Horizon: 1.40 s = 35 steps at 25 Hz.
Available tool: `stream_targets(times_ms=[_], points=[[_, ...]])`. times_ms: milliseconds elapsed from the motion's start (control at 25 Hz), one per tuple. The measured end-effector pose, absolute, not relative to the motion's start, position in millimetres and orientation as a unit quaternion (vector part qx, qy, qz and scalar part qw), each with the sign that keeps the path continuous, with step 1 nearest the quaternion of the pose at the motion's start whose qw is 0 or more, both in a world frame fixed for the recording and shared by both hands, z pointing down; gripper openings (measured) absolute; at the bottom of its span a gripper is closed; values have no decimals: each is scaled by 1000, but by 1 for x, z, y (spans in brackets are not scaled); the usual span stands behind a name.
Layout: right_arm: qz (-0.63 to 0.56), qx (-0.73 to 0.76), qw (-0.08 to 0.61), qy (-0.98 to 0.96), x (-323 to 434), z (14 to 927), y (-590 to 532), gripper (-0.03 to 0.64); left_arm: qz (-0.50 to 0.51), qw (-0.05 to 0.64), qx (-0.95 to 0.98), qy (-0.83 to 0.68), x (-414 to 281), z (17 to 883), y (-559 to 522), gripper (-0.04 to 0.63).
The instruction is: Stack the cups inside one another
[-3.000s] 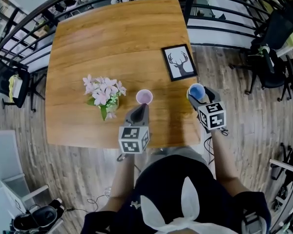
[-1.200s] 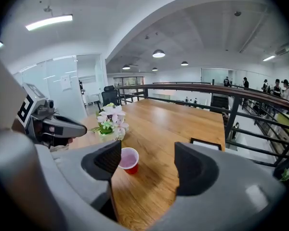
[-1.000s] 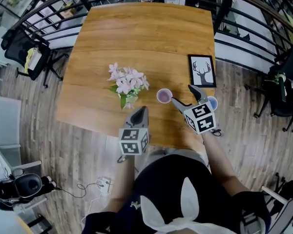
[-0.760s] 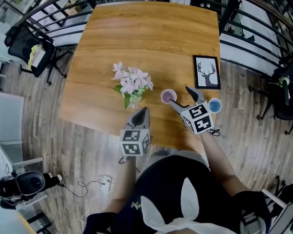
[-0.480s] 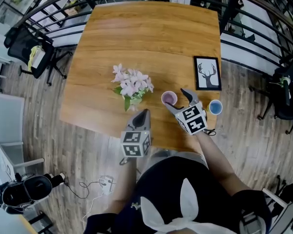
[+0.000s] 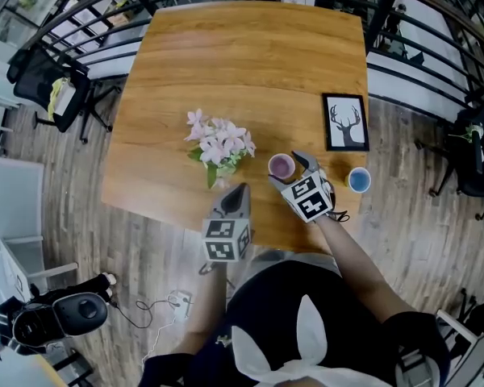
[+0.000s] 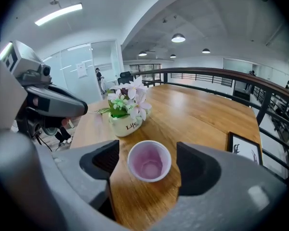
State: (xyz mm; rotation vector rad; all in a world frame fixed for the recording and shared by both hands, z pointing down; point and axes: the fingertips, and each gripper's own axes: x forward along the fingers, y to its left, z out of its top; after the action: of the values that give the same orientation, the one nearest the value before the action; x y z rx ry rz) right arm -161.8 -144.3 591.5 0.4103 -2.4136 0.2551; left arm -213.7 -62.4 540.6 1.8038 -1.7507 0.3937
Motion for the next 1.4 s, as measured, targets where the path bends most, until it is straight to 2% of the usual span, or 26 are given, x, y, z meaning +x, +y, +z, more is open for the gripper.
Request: stream_targets(times_ms=[680,760,1400], points=[[92,145,390,-904,-162,630,-145,366,158,299,678,-653,-208,546,-66,15],[90,146,388,-905,-161,629,-145,341,157,298,680,-651,-207,546,-66,15],[72,150,363,-917,-157,597,-149,337,153,293,683,-651,-201,539,-64,15]])
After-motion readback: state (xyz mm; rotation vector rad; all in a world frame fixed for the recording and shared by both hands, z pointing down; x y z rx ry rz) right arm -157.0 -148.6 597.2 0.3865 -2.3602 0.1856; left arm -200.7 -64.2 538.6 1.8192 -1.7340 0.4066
